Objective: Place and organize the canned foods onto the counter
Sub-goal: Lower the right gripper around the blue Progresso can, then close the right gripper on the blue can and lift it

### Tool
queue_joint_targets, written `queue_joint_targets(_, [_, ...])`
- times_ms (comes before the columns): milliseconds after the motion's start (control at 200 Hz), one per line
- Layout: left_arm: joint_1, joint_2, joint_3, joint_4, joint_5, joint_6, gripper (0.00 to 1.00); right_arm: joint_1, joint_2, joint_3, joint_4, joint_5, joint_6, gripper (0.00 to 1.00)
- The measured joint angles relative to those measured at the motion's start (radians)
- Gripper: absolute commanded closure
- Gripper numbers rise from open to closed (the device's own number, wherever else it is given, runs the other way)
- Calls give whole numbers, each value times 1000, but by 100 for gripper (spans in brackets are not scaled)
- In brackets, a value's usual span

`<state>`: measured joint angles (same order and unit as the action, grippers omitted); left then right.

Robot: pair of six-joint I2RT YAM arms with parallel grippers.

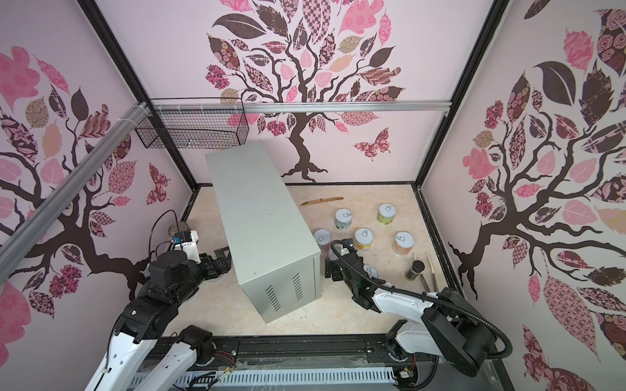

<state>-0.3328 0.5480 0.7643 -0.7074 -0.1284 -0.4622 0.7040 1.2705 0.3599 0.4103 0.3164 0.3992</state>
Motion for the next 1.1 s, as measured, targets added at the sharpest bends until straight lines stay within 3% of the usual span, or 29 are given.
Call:
queue_joint_targets(585, [0,2,0,-5,2,3,2,0,240,40,82,-30,27,0])
queue_joint_targets(1100, [-2,15,0,-5,3,7,2,0,253,25,165,-13,15,0])
